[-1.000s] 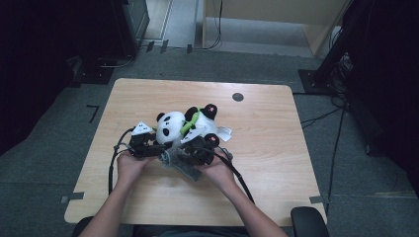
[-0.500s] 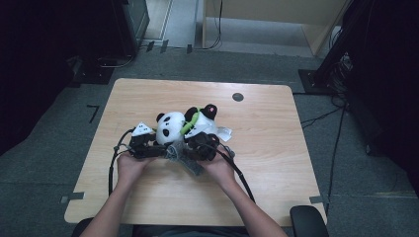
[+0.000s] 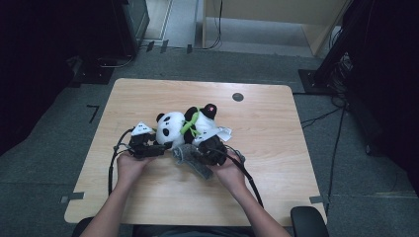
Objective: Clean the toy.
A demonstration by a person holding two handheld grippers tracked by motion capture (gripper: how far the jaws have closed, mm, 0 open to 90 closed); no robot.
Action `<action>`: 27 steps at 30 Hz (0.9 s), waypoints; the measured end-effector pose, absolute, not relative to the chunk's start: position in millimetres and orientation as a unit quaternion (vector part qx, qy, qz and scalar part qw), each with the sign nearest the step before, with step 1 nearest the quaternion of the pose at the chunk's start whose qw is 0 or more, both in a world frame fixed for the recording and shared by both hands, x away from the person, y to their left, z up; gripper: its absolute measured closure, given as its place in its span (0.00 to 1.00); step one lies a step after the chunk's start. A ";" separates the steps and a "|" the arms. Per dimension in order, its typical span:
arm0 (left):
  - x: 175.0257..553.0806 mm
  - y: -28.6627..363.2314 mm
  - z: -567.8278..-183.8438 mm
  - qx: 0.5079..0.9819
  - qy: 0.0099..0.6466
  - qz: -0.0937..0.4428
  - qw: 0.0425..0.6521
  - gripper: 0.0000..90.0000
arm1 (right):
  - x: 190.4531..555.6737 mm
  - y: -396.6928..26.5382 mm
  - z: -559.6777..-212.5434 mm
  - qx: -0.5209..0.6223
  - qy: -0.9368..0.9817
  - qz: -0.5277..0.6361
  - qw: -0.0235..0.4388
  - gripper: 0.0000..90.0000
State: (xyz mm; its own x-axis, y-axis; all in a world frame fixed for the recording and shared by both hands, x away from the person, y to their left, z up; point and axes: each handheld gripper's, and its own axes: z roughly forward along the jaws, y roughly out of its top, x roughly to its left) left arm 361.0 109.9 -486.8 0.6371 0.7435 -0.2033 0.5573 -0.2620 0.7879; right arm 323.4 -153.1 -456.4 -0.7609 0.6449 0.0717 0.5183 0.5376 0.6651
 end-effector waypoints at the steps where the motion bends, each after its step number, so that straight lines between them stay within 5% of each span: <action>1: 361.2 110.1 -486.9 0.788 0.413 0.105 0.445 0.34 | 322.2 -156.0 -456.0 0.336 0.871 0.346 0.093 0.86; 27: 362.4 111.0 -488.2 0.787 0.409 0.107 0.449 0.35 | 330.9 -259.4 -448.1 0.388 0.845 0.354 0.104 0.86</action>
